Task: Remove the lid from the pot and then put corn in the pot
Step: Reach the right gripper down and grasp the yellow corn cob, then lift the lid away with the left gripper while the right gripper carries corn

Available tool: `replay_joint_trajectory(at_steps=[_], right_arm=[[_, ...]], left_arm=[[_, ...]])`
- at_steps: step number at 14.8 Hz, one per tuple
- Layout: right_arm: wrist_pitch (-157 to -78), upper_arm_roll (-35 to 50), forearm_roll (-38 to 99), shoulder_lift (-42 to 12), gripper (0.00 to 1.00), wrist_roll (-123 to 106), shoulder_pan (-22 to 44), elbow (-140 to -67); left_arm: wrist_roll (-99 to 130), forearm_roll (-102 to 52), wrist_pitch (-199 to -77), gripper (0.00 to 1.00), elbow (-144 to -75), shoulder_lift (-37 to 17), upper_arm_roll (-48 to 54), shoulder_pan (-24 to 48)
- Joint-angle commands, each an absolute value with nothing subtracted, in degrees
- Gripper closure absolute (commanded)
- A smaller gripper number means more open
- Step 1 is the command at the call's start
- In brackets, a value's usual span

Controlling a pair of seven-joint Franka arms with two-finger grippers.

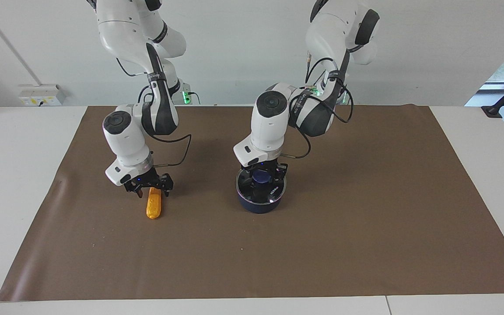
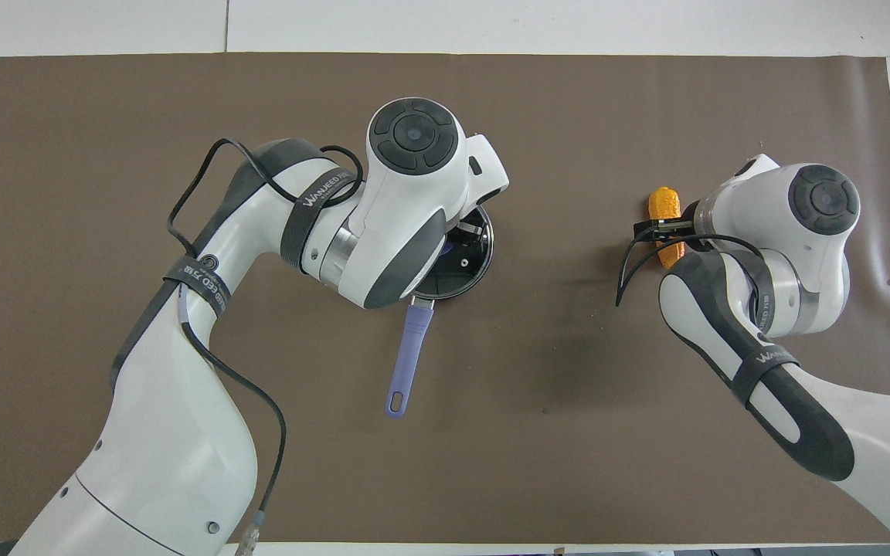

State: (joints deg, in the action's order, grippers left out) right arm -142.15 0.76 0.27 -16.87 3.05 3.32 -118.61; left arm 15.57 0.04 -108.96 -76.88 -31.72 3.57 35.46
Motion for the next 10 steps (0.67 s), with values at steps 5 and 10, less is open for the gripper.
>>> replay_joint_trajectory(at_steps=[5,10], right_arm=[[-141.8,1.1,1.1,-18.4,1.0,1.5,2.8,-116.7],[-134.4,1.1,0.7,-18.4,1.0,1.8,3.4,-111.6]], left_arm=[[15.1,-0.4,-109.9,0.47,-77.4,-31.4,2.9,35.9],[15.1,-2.6,-109.2,0.71,-77.2,-30.7,2.9,35.8]])
